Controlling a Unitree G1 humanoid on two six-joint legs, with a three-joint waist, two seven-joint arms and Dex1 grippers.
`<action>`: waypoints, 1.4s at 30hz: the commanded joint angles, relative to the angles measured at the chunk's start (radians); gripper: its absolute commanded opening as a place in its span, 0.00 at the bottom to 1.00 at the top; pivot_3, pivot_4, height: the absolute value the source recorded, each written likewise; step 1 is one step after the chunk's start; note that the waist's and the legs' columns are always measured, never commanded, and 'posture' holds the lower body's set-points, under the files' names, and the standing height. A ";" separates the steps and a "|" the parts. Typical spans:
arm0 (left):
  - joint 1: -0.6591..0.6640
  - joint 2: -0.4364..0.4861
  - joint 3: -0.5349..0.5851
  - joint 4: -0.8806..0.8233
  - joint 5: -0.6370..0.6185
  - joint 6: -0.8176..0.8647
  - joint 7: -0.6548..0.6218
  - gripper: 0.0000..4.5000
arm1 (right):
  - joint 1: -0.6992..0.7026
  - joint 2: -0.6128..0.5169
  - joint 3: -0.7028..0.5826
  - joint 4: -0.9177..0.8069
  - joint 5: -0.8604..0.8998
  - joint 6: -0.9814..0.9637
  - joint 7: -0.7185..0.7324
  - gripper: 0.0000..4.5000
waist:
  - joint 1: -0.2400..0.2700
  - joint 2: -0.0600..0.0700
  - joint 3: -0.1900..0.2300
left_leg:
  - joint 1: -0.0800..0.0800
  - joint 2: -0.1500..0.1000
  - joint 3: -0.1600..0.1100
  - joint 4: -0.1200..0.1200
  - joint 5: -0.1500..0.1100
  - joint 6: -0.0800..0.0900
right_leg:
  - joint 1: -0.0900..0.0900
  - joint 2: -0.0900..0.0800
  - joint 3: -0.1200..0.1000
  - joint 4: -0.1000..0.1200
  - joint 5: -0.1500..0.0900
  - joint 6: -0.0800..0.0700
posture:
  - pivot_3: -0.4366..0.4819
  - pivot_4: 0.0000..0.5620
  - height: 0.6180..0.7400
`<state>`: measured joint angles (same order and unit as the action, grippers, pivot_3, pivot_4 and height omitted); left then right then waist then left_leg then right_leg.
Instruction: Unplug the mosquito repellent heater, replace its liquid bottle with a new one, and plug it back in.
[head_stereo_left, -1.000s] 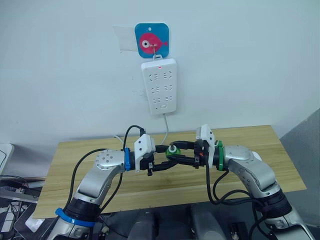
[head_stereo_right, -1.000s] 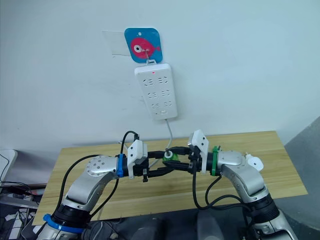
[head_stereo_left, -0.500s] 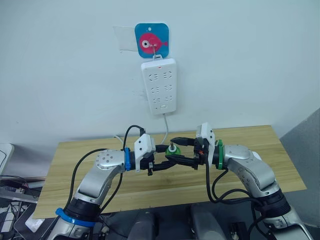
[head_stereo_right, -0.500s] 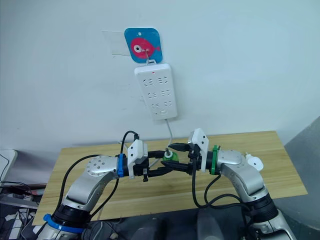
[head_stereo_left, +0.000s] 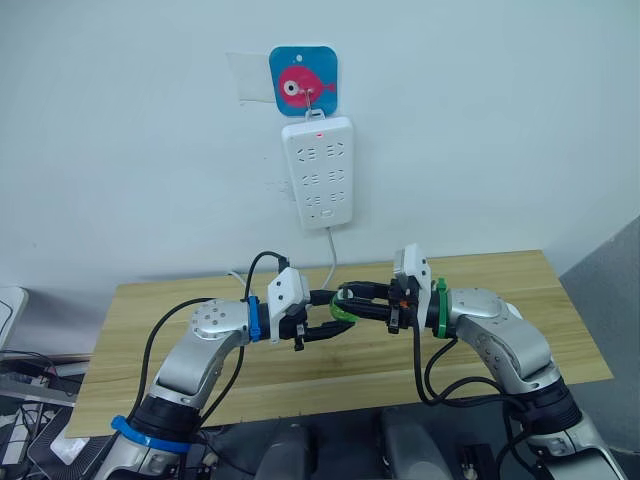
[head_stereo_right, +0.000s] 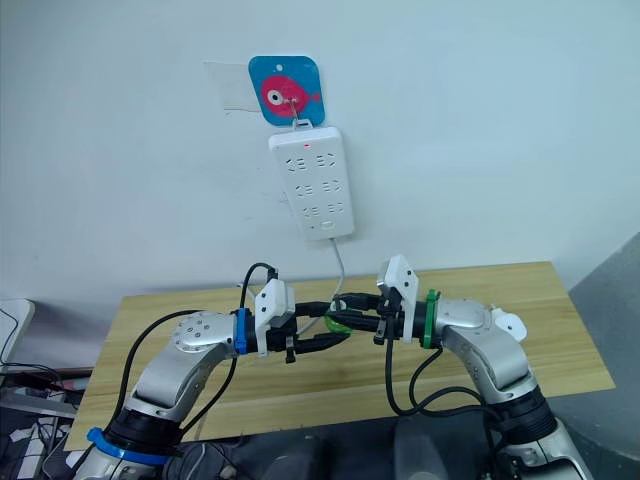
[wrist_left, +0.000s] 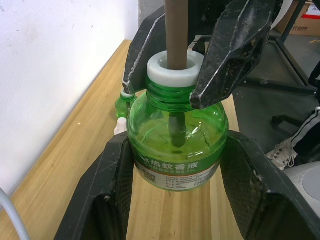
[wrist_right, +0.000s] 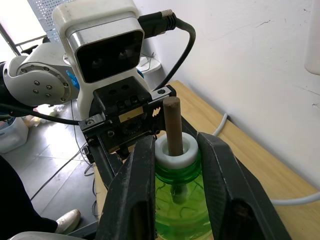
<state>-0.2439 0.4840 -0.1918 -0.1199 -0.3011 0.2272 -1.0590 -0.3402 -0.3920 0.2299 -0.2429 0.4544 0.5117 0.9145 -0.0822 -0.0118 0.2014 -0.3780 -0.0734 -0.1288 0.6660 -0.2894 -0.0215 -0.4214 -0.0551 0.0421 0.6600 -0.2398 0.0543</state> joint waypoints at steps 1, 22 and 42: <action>-0.001 -0.001 -0.005 -0.029 -0.010 -0.024 -0.009 0.48 | -0.016 0.015 -0.031 -0.058 0.048 0.005 -0.004 0.19 | 0.000 0.000 0.000 | 0.000 0.000 0.000 0.000 0.000 0.000 | 0.000 0.000 0.000 0.000 0.000 0.000 | 0.35 0.33 1.00; -0.026 -0.257 0.071 -0.039 0.078 -0.291 0.336 1.00 | -0.081 0.334 -0.564 0.018 0.889 0.522 -0.832 0.19 | 0.000 0.000 0.000 | 0.000 -0.001 0.001 0.001 0.000 0.000 | 0.000 0.000 0.002 0.002 0.000 0.000 | 0.34 0.32 1.00; -0.096 -0.324 0.054 0.053 0.081 -0.374 0.378 0.72 | -0.059 0.295 -0.476 -0.005 1.126 0.437 -1.002 0.19 | -0.005 0.000 0.000 | -0.001 -0.001 0.001 0.001 0.000 0.001 | 0.000 0.001 0.001 0.002 0.000 0.000 | 0.32 0.32 1.00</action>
<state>-0.3261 0.1626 -0.1417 -0.0412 -0.2032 -0.1234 -0.6852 -0.3999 -0.0942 -0.2487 -0.2005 1.5388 0.9675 -0.0889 -0.0876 -0.0115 0.2010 -0.3787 -0.0740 -0.1274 0.6667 -0.2889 -0.0202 -0.4217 -0.0541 0.0434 0.6621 -0.2396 0.0543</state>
